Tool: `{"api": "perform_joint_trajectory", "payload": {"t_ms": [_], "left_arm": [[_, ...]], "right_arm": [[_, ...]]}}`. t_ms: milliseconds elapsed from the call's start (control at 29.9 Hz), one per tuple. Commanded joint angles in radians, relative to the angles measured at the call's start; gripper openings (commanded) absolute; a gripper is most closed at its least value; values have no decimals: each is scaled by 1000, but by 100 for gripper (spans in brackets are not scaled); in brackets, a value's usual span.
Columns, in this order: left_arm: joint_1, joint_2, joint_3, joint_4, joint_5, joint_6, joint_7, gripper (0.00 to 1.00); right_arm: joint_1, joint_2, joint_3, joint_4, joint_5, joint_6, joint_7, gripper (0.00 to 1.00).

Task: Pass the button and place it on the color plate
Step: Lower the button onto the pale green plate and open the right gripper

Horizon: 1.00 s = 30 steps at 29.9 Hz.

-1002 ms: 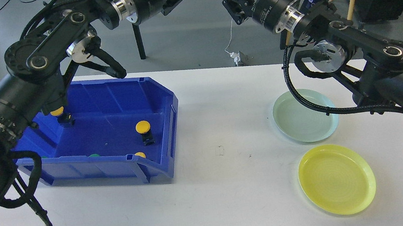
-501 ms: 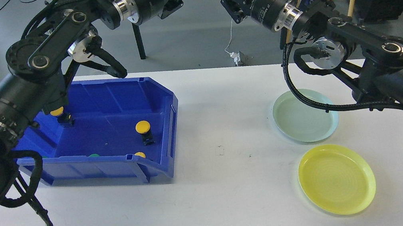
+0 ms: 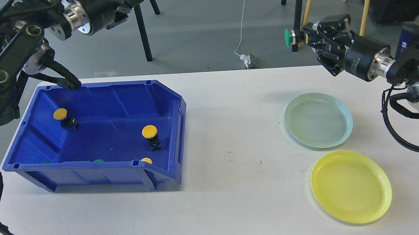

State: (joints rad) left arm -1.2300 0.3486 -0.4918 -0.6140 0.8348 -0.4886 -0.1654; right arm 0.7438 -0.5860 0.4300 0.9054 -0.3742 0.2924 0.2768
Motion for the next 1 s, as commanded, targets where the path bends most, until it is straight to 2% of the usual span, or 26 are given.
{"api": "perform_joint_trajectory", "payload": {"t_ms": [0,167,267,401,501,702,835,969], "left_arm": [[-11,17,-2,-3,1,0,-6,100],[-13,29,-5,-3,1,0,-23,100],[-11,32,-5,-3,1,0,-31,100],[-8,38,-2,-3,1,0,-39,100],[-5,53,1,-3,0,0,-39,99],[23,81,12,-1,10,0,-29,99],[32,124,88,-24,58,0,-29,99],[30,228,214,-142,203,0,-29,99]], "right_arm": [[-104,-24,-27,-19,-5,4,1,14],[-147,-9,-83,-91,-6,-2,2,19],[-144,26,-97,-167,-6,-6,4,25],[-133,101,-99,-253,-11,-4,-2,42],[-123,124,-99,-272,-38,-6,-5,60],[-112,126,-96,-266,-38,-7,-2,69],[-81,118,-94,-261,-37,-7,-1,82],[-67,94,-88,-256,-32,2,1,86]]}}
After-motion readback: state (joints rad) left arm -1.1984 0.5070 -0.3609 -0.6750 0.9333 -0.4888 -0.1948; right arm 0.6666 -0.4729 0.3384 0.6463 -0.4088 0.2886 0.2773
